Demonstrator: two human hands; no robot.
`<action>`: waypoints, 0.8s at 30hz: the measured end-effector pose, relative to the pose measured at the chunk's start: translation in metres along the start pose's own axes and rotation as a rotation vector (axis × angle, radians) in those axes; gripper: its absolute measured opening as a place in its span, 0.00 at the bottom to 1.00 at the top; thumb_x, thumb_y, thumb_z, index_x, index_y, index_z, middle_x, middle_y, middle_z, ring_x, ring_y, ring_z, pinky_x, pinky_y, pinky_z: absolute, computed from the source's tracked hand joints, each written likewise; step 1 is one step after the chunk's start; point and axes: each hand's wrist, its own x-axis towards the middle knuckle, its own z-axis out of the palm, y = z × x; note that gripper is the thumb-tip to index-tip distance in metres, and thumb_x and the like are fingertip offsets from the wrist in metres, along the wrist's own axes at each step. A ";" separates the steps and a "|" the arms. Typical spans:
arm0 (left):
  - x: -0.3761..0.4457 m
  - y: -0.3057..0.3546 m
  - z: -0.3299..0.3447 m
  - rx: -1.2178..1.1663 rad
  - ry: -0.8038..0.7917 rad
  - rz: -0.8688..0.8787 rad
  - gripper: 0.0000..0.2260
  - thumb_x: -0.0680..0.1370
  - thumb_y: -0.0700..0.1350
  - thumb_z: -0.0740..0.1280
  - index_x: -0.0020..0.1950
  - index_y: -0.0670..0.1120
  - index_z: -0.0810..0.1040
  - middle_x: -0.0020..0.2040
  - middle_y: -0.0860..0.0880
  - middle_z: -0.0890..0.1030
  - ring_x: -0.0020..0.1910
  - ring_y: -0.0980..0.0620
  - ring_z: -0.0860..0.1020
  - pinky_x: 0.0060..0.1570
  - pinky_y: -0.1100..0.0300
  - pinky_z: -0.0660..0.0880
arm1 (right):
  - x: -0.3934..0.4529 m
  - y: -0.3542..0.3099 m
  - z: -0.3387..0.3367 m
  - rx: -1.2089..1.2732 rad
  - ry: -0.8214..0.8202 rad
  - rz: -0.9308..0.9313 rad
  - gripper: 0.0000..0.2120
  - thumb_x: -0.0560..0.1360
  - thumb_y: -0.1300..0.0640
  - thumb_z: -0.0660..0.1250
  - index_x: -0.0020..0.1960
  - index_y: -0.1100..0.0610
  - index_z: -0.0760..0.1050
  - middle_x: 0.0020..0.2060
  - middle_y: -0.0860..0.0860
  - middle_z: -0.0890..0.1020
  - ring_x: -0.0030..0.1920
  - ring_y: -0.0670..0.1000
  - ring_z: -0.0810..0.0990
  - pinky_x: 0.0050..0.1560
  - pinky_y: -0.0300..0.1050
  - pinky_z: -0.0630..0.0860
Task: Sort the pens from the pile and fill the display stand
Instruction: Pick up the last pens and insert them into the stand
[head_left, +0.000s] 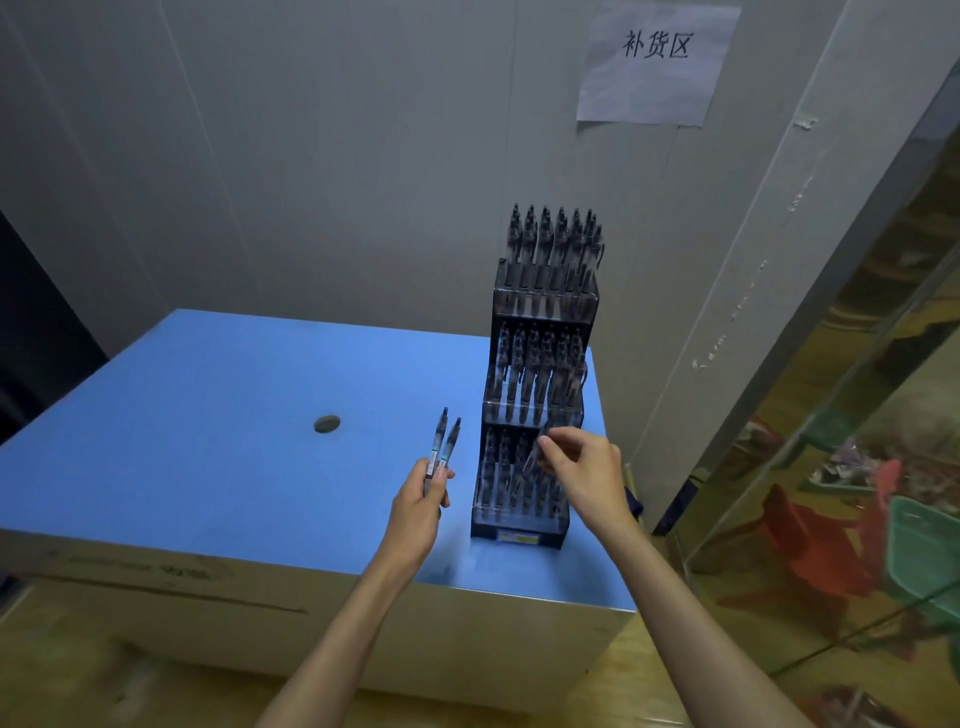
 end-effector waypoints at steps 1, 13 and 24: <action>0.000 0.000 0.000 0.005 0.003 0.003 0.11 0.86 0.50 0.57 0.50 0.50 0.76 0.37 0.49 0.72 0.32 0.52 0.65 0.33 0.60 0.64 | 0.000 0.002 0.001 -0.031 0.005 -0.016 0.10 0.78 0.54 0.71 0.55 0.57 0.84 0.40 0.46 0.86 0.43 0.44 0.85 0.53 0.48 0.83; -0.003 -0.003 -0.007 0.046 0.016 0.014 0.11 0.86 0.51 0.56 0.51 0.50 0.75 0.37 0.49 0.69 0.35 0.53 0.67 0.39 0.58 0.66 | -0.011 0.014 0.020 -0.220 -0.060 -0.109 0.11 0.78 0.55 0.70 0.56 0.60 0.84 0.43 0.51 0.87 0.45 0.48 0.84 0.52 0.44 0.81; -0.008 -0.003 -0.003 0.051 0.002 -0.002 0.11 0.86 0.52 0.55 0.52 0.50 0.75 0.36 0.51 0.67 0.34 0.53 0.66 0.38 0.57 0.65 | -0.019 0.028 0.027 -0.316 -0.164 -0.044 0.12 0.80 0.55 0.69 0.40 0.58 0.82 0.25 0.48 0.76 0.28 0.45 0.72 0.30 0.34 0.63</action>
